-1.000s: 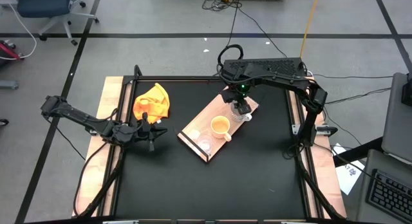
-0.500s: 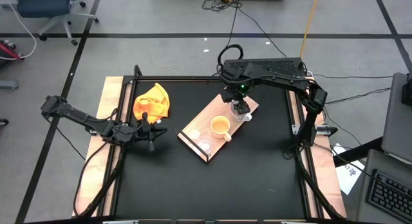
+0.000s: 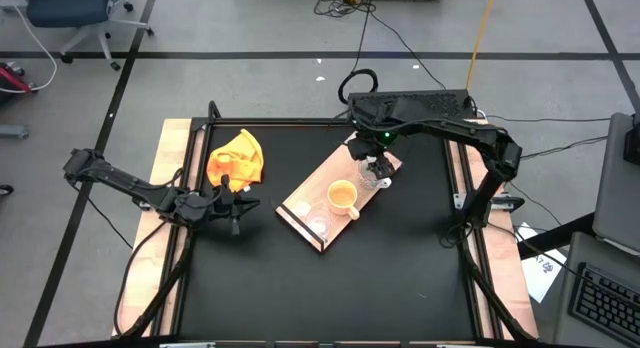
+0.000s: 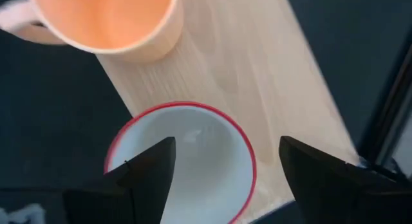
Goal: Stack small to large cups/mugs on shelf
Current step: Return to Home Position
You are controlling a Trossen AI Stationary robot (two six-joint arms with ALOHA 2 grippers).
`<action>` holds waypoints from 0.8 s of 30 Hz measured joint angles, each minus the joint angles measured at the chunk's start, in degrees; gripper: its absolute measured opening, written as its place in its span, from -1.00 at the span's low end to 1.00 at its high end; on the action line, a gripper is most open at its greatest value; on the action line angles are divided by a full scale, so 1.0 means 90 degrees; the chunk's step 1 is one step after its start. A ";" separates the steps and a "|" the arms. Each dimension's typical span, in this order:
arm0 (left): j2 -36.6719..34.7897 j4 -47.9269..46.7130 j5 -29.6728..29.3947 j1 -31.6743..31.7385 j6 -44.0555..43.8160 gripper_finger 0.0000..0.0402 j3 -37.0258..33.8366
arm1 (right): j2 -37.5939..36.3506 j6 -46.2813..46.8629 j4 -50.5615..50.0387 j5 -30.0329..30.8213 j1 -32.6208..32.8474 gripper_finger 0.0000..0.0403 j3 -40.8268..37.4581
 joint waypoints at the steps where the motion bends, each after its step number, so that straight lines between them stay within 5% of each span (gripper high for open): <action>1: 0.0001 0.0001 0.0000 0.0000 0.0000 -0.85 0.0000 | -0.0107 0.0037 -0.0002 0.0000 0.0009 0.34 0.0000; 13: 0.0000 0.0001 -0.0002 0.0000 -0.0007 -0.85 0.0000 | -0.1308 0.0792 -0.0294 -0.0032 0.0104 0.34 0.0002; 24: 0.0001 0.0042 -0.0001 0.0000 -0.0032 -0.85 0.0000 | -0.1378 0.0801 -0.0263 -0.0052 0.0361 0.34 0.0002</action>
